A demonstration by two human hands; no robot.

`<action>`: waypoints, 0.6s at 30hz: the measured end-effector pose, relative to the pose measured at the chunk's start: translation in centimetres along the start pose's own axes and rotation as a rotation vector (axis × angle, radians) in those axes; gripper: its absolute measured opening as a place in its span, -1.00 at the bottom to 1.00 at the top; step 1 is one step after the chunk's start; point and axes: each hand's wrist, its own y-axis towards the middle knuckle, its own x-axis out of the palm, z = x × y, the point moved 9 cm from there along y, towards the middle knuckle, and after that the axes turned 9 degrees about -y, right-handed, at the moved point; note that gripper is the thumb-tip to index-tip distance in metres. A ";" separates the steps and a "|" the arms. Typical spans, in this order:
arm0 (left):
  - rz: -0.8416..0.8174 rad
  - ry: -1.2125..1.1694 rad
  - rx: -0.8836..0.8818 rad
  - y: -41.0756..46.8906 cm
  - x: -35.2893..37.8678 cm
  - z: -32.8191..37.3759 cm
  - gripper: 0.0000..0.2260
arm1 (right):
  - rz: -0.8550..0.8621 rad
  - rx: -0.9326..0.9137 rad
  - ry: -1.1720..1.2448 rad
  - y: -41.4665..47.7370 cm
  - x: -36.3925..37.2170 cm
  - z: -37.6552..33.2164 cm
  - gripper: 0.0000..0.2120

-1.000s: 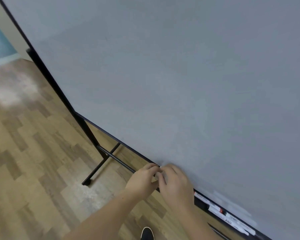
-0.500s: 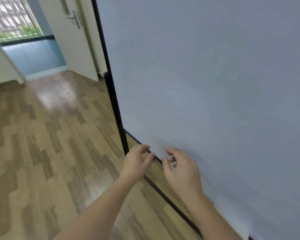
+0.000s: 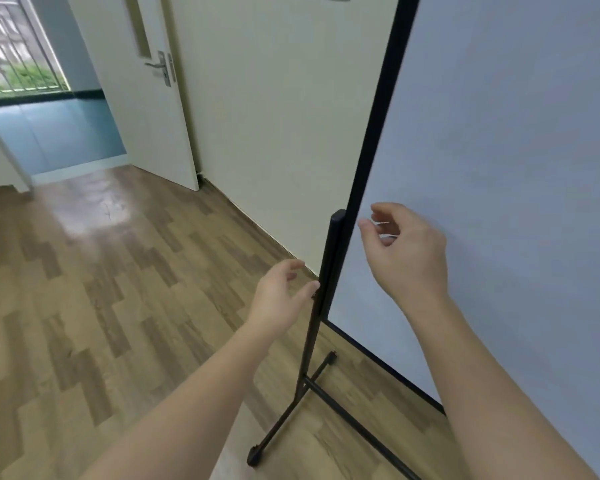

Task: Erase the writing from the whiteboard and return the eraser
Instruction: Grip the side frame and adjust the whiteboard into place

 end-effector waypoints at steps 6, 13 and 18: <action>-0.179 -0.042 0.032 6.2 0.3 -0.3 -0.48 | 0.097 0.129 -0.044 2.2 2.4 -0.5 -0.72; -0.473 -0.084 0.043 12.1 3.2 0.6 -0.40 | 0.310 0.117 -0.096 3.3 3.1 -1.9 -0.69; -0.696 -0.160 0.046 13.6 5.2 1.2 -0.60 | 0.463 0.132 -0.164 2.7 2.6 -2.1 -0.73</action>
